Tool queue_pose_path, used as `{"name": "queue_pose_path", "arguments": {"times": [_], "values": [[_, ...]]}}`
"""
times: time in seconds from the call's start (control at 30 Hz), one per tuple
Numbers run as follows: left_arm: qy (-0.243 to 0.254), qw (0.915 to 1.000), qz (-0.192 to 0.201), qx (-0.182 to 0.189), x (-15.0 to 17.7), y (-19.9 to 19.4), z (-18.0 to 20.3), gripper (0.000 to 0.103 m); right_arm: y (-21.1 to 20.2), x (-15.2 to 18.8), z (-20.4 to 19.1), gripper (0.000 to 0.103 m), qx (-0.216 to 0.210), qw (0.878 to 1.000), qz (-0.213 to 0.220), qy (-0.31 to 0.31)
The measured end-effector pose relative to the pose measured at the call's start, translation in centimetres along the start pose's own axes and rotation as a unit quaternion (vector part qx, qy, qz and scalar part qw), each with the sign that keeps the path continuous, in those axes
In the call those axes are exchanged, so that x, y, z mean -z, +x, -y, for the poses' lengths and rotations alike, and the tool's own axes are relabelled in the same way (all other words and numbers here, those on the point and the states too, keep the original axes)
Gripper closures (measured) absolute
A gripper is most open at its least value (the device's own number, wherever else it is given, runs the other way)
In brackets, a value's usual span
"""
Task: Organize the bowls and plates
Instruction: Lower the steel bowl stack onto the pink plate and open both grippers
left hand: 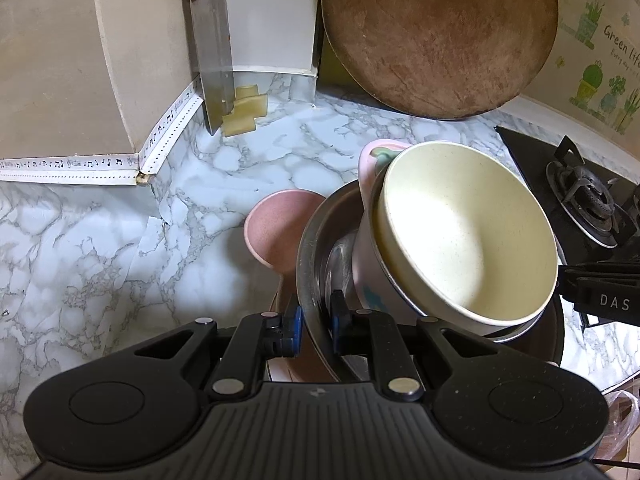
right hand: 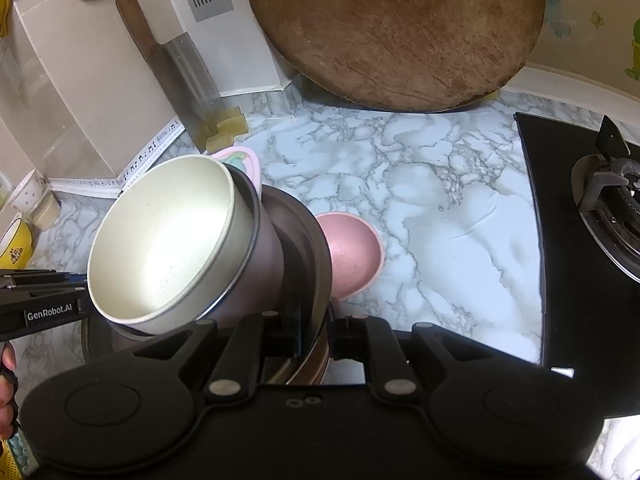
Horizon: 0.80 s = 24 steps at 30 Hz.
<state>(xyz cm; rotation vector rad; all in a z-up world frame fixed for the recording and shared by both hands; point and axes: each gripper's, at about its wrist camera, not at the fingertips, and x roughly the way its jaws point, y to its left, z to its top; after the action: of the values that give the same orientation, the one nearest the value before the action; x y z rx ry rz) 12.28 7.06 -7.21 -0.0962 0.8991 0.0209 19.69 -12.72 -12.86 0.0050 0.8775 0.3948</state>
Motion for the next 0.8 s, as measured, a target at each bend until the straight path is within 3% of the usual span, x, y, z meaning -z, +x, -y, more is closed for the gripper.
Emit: {"name": "queue_pose_path", "arguments": {"times": [0.6, 0.8], "values": [[0.001, 1.0, -0.007, 0.002, 0.27, 0.99, -0.39, 0.089, 0.83, 0.23, -0.35, 0.089, 0.009, 1.0, -0.005, -0.005], [0.006, 0.9999, -0.009, 0.005, 0.4, 0.99, -0.58, 0.088, 0.58, 0.24, -0.39, 0.078, 0.021, 1.0, -0.003, -0.003]]}}
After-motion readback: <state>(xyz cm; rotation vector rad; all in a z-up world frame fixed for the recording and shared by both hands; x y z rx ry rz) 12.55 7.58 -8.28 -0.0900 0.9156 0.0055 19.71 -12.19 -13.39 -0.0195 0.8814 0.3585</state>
